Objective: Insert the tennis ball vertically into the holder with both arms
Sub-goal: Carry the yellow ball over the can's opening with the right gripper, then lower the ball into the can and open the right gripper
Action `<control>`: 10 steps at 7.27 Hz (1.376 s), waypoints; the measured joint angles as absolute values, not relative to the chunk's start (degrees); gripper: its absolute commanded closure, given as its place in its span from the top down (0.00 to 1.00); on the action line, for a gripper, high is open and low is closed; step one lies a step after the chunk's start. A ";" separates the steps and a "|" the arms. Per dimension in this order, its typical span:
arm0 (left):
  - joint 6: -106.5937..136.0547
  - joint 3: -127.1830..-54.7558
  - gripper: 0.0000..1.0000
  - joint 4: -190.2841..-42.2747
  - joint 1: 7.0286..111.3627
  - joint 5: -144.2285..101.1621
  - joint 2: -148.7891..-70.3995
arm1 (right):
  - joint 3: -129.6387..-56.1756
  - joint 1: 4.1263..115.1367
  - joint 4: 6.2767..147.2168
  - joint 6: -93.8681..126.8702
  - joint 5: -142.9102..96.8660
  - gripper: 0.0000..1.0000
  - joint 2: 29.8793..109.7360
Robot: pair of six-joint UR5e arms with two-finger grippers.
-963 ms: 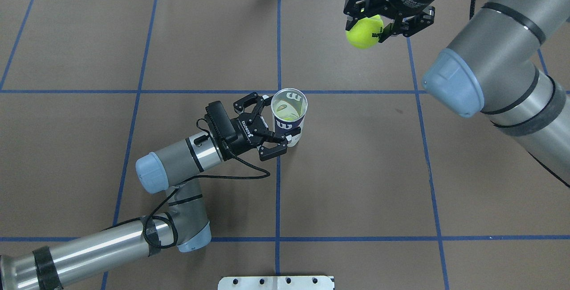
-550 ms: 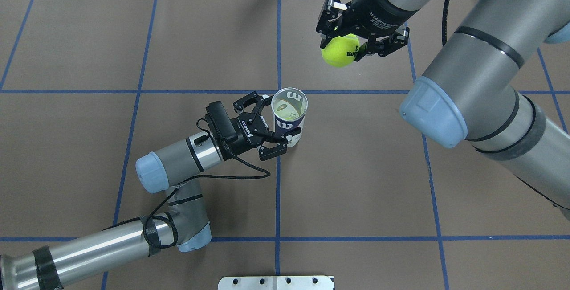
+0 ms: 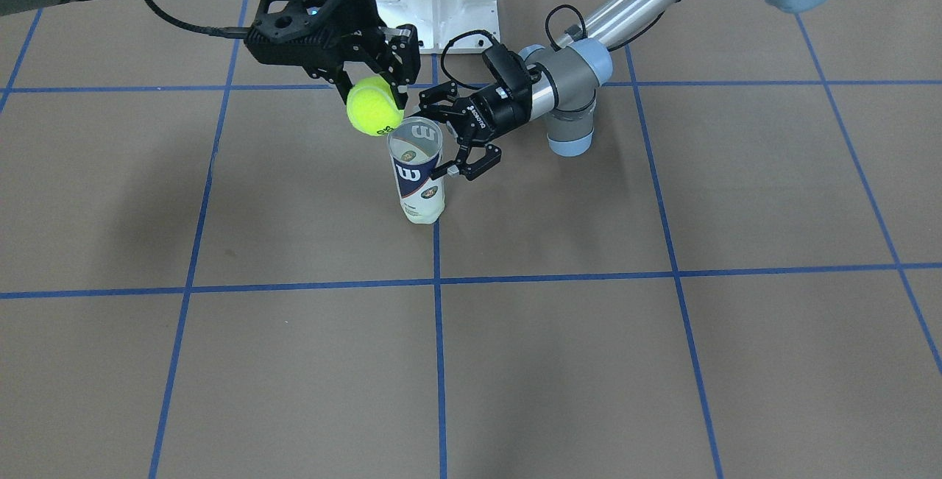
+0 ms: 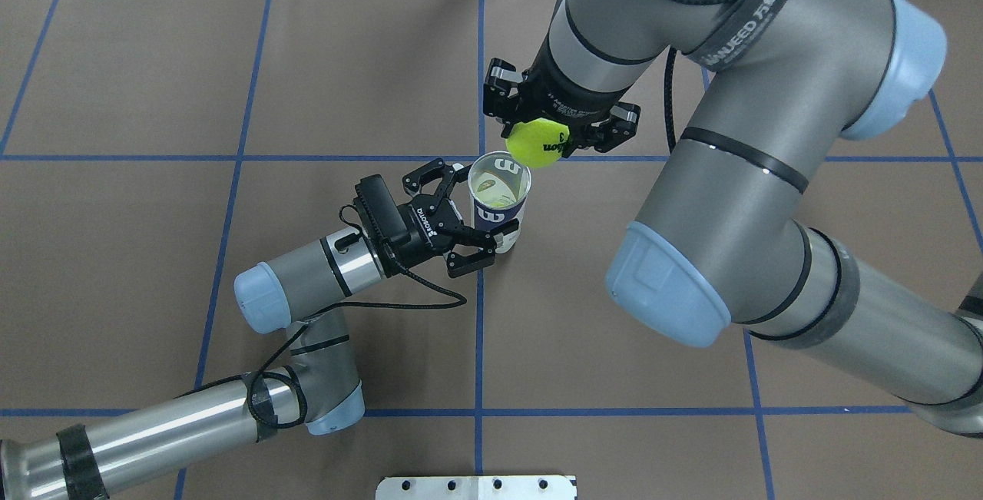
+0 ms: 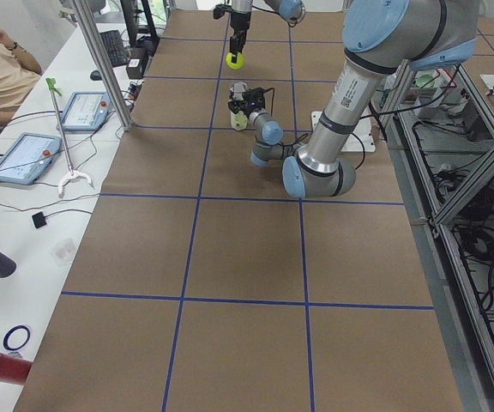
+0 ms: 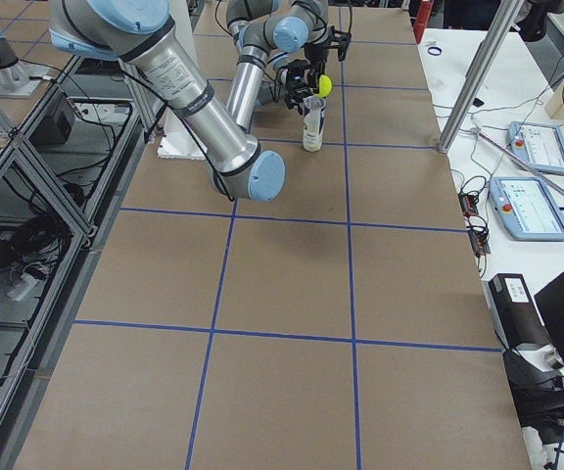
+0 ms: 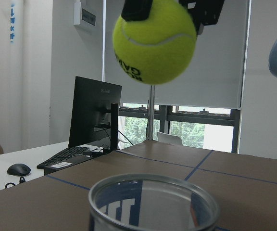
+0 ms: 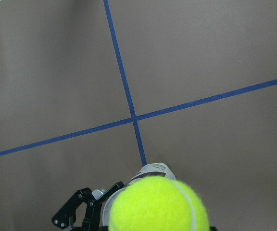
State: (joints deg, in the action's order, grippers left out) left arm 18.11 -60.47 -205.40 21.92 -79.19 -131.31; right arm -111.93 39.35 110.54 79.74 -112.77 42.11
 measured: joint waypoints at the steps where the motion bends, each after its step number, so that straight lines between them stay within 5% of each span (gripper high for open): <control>1: 18.11 -60.47 0.99 -205.40 21.90 -79.19 -131.31 | -111.15 37.94 110.95 80.23 -111.05 0.28 41.57; 2: 18.11 -60.47 0.99 -205.40 21.89 -79.21 -131.31 | -109.92 37.10 111.11 80.42 -110.04 0.69 40.74; 3: 18.11 -60.47 0.99 -205.40 21.89 -79.24 -131.31 | -108.70 36.61 111.15 80.47 -109.46 0.98 39.79; 10: 18.12 -60.54 0.99 -205.40 21.86 -79.20 -131.31 | -107.65 35.74 111.18 79.99 -107.91 0.99 38.52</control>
